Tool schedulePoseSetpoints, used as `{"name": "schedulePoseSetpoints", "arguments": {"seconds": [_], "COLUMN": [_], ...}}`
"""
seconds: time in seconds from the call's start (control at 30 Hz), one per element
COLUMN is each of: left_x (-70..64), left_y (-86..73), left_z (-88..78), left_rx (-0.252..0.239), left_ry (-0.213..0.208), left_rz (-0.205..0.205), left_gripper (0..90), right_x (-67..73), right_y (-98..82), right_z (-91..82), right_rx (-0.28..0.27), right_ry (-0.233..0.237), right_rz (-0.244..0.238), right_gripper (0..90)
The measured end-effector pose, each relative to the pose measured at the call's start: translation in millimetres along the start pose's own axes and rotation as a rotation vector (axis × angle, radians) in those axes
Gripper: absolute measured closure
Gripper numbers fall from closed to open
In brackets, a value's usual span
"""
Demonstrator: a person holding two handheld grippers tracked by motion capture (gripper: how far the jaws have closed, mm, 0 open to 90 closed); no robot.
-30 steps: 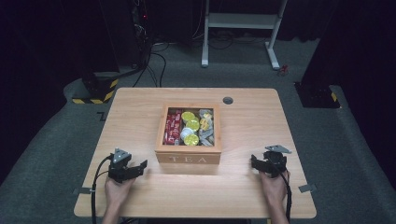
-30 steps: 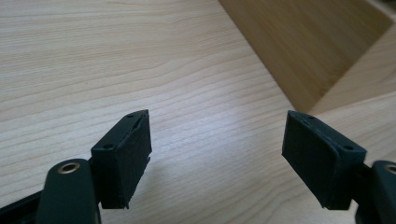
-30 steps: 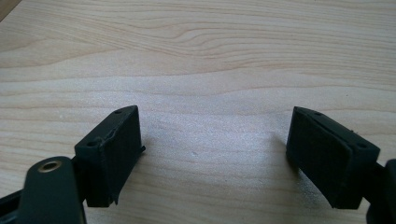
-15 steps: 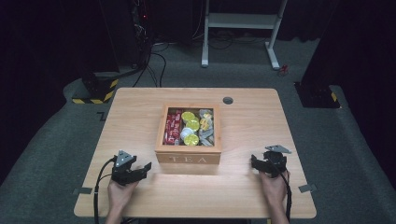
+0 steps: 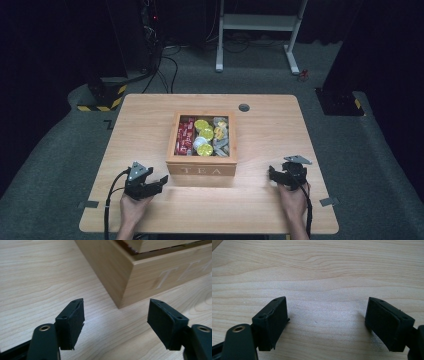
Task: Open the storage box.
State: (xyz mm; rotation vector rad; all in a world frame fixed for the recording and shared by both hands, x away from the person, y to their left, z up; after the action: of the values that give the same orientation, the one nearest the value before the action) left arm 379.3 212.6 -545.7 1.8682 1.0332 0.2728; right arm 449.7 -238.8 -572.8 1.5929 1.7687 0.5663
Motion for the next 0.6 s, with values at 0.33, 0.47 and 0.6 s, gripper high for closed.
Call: {"name": "schedulePoseSetpoints", "arguments": {"seconds": [0.33, 0.47, 0.6], "left_x": [-7.1, -8.0, -9.5], "left_y": [8.2, 11.9, 17.0], "left_z": [7.4, 10.2, 13.8], "left_rx": [-0.004, -0.003, -0.010], "left_ry": [-0.028, -0.027, -0.017], "left_rz": [0.005, 0.012, 0.023], "left_gripper": [36.7, 39.9, 41.4], "right_x": [0.0, 0.0, 0.4], "right_y": [0.0, 0.0, 0.1], "right_z": [0.0, 0.0, -0.3], "right_rx": [-0.001, 0.000, -0.004], "right_ry": [0.000, 0.000, 0.004], "right_rz": [-0.001, 0.000, 0.000], "right_gripper": [18.0, 18.0, 19.4]}}
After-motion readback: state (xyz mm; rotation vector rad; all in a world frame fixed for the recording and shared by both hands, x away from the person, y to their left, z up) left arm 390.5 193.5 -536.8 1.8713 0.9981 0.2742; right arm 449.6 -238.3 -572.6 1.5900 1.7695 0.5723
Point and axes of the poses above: each handheld gripper's, and its own axes: z roughly forward along the jaws, y roughly out of its top, x roughly to its left, the point moved 7 cm from there along z, roughly forward along the jaws, and after that the axes turned 15 degrees about -y, right-handed, at the moved point
